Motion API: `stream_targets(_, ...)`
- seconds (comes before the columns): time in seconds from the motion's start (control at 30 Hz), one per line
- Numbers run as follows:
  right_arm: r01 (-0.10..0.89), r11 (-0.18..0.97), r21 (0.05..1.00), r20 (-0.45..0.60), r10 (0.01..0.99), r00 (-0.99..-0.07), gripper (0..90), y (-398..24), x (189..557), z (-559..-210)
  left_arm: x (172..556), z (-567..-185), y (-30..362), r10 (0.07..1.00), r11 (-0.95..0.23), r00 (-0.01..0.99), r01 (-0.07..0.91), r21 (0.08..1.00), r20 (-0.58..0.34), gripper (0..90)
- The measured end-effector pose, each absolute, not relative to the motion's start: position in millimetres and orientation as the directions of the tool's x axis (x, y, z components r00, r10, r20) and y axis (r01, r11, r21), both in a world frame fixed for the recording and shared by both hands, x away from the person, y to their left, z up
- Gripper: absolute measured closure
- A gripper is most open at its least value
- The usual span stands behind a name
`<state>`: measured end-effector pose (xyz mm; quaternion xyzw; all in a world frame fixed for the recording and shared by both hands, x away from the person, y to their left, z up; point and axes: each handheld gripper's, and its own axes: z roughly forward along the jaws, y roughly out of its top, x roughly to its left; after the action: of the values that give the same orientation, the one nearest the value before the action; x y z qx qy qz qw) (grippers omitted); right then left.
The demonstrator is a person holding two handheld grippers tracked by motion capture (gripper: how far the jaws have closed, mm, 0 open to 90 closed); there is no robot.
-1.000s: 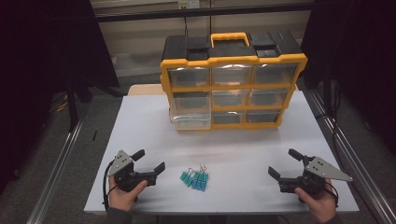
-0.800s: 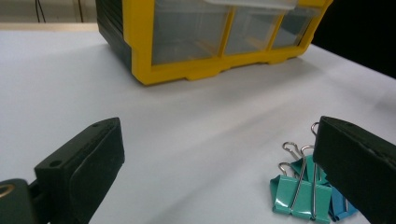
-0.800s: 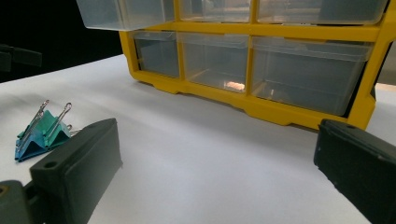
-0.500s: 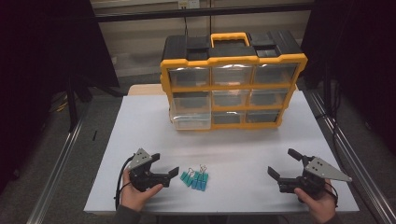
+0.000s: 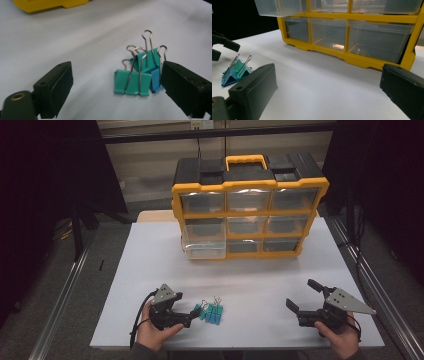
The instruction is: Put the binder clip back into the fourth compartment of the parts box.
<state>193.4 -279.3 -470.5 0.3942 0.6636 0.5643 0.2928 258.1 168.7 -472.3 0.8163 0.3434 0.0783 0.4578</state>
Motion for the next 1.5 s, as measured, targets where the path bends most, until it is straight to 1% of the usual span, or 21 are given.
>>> stream_targets(0.13,0.195,0.049,0.980,0.059,0.856,-0.514,0.5,-280.4,193.4,-470.7,257.8,-474.1,161.2,0.608,-0.382,0.773,0.485,0.787,-0.180,15.8)
stream_targets(0.3,0.195,0.048,0.980,0.061,0.855,-0.515,0.6,-279.6,194.0,-470.7,257.4,-475.6,156.2,0.614,-0.428,0.773,0.496,0.756,-0.159,23.5)
stream_targets(0.4,0.194,0.047,0.980,0.062,0.852,-0.520,0.6,-279.6,193.7,-470.5,257.6,-477.6,153.8,0.599,-0.426,0.781,0.497,0.756,-0.175,25.7)
stream_targets(0.6,0.189,0.049,0.981,0.056,0.855,-0.515,0.5,-279.7,193.5,-470.4,257.7,-478.9,151.1,0.590,-0.447,0.789,0.495,0.746,-0.170,29.8)
stream_targets(0.73,0.191,0.047,0.980,0.059,0.855,-0.515,0.5,-280.1,193.9,-470.6,257.9,-479.2,151.4,0.587,-0.459,0.794,0.485,0.745,-0.155,35.1)
stream_targets(0.9,0.183,0.049,0.982,0.053,0.854,-0.517,0.5,-279.3,193.7,-470.2,258.3,-478.9,154.2,0.603,-0.456,0.783,0.495,0.740,-0.152,36.3)
stream_targets(1.03,0.184,0.053,0.982,0.049,0.857,-0.514,0.4,-279.3,194.4,-470.2,260.1,-480.7,154.2,0.593,-0.449,0.786,0.503,0.739,-0.174,36.4)
stream_targets(1.23,0.188,0.050,0.981,0.055,0.855,-0.516,0.4,-279.3,193.2,-470.0,257.9,-480.2,151.3,0.589,-0.467,0.792,0.497,0.731,-0.163,37.3)
stream_targets(1.5,0.190,0.050,0.980,0.056,0.854,-0.517,0.4,-278.9,193.9,-470.2,259.9,-479.5,152.8,0.591,-0.475,0.792,0.495,0.728,-0.152,46.5)
